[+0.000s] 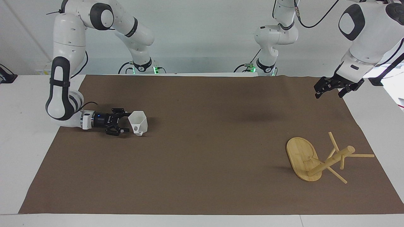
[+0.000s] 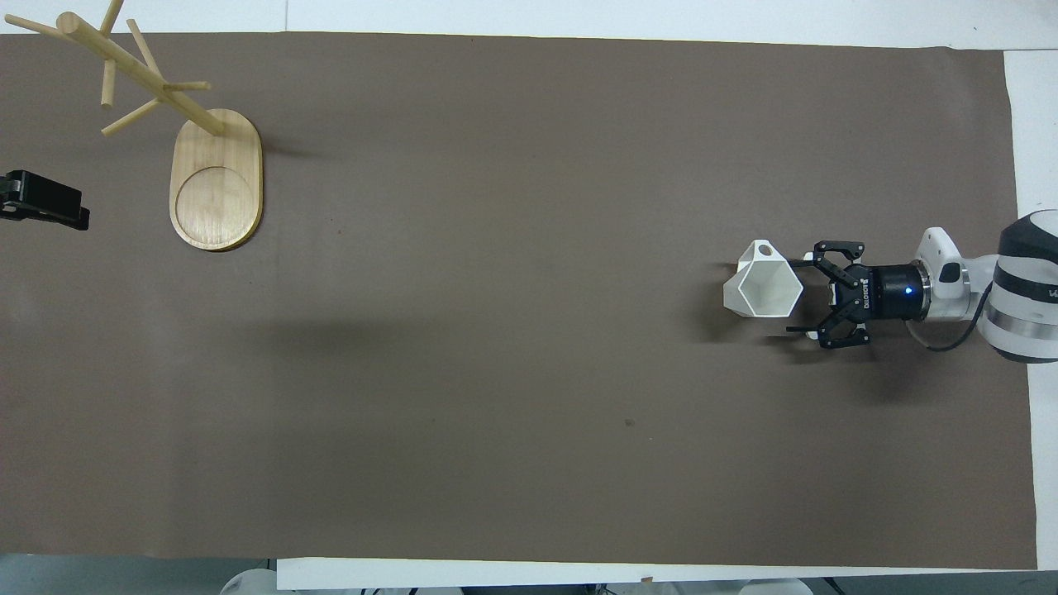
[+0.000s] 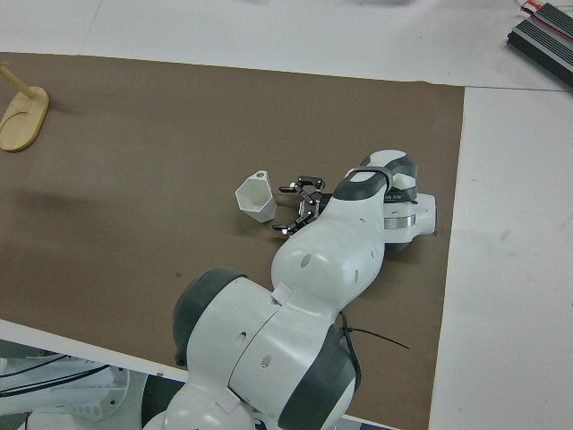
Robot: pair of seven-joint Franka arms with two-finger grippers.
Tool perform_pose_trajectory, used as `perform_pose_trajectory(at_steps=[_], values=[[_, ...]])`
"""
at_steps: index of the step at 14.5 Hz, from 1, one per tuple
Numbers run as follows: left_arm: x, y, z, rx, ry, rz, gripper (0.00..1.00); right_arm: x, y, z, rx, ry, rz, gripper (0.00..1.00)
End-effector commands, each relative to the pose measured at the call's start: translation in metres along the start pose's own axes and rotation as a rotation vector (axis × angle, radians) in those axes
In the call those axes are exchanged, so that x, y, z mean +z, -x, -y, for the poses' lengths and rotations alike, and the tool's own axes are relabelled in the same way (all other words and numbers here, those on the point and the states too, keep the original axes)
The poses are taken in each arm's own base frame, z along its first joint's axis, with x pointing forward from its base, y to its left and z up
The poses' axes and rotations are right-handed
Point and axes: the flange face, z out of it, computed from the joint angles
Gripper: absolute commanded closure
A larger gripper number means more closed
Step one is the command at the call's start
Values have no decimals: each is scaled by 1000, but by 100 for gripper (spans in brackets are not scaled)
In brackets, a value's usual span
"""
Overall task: Hang cup on rack
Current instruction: 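Close the right gripper on the white cup's body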
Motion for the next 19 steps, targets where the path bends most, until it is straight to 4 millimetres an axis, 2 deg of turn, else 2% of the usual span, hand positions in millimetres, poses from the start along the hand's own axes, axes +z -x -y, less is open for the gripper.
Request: perform_pose_trajectory(at_steps=[1,5,6,14,16,18,19], values=[[-4,5,3,5,-19,-5,0,15,-5,-2,-23,27,4,1],[-4,5,3,5,-19,-5,0,17,-4,-3,-31,27,14,1],[-4,5,3,5,-19,-6,0,27,-6,-5,-41,10,15,1],[-4,5,3,5,-19,-5,0,45,-8,-10,-44,5,9,1],[-4,5,3,6,-19,-3,0,47,-8,-11,-45,9,8,10],[-4,5,3,5,-19,-5,0,52,-9,-14,-47,9,13,39],[-4,5,3,5,-19,-6,0,53,-9,-16,-43,19,19,48]])
